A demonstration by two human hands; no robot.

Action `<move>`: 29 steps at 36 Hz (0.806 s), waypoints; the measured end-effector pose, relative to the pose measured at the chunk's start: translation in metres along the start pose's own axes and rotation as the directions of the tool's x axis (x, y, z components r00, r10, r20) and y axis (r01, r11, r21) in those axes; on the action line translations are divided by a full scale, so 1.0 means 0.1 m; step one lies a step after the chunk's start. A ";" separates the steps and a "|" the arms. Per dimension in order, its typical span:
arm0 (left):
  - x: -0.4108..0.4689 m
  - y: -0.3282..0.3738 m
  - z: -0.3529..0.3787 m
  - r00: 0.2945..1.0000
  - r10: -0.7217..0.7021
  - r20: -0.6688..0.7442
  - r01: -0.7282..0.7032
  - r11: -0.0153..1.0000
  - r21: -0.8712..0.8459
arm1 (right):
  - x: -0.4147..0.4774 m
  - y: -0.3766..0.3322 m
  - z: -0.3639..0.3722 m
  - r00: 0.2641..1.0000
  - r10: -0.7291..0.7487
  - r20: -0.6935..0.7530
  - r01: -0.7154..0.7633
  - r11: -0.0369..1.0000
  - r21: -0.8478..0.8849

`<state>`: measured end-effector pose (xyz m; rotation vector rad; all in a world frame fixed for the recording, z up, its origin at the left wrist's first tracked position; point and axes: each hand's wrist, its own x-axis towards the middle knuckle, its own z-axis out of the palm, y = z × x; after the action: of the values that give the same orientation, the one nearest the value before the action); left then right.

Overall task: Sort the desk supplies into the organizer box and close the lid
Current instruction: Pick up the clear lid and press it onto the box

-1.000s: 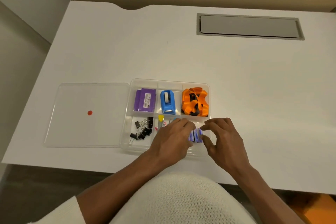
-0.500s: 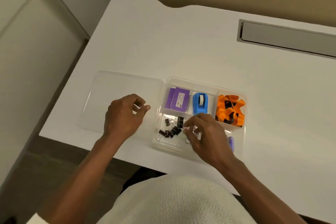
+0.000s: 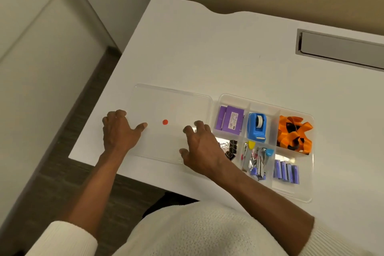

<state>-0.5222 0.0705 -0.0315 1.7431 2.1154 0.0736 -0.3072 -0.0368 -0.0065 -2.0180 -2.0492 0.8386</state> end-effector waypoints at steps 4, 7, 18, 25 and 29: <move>0.09 -0.04 0.08 0.999 0.005 0.034 -0.005 1.000 0.002 | 0.11 -0.14 0.05 1.000 0.021 0.021 -0.017 0.986 -0.164; 0.14 -0.04 0.13 0.999 0.010 0.042 -0.011 0.999 0.032 | 0.18 -0.21 0.14 0.992 0.097 0.084 -0.073 0.964 -0.255; 0.28 -0.08 0.18 0.997 0.022 0.081 -0.033 0.989 0.143 | 0.39 -0.38 0.57 0.911 0.387 0.141 -0.392 0.920 0.011; 0.46 -0.14 0.06 0.989 -0.105 0.101 0.112 0.992 -0.062 | 0.38 -0.43 0.56 0.896 0.443 -0.045 -0.394 0.836 0.382; 0.57 -0.21 -0.03 0.972 -0.213 0.095 0.231 0.940 -0.251 | 0.45 -0.48 0.46 0.881 0.471 -0.042 -0.397 0.786 0.474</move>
<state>-0.5508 0.1213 -0.0499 1.3312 2.1300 0.2173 -0.3749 -0.0041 -0.0343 -2.2048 -1.1564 1.0684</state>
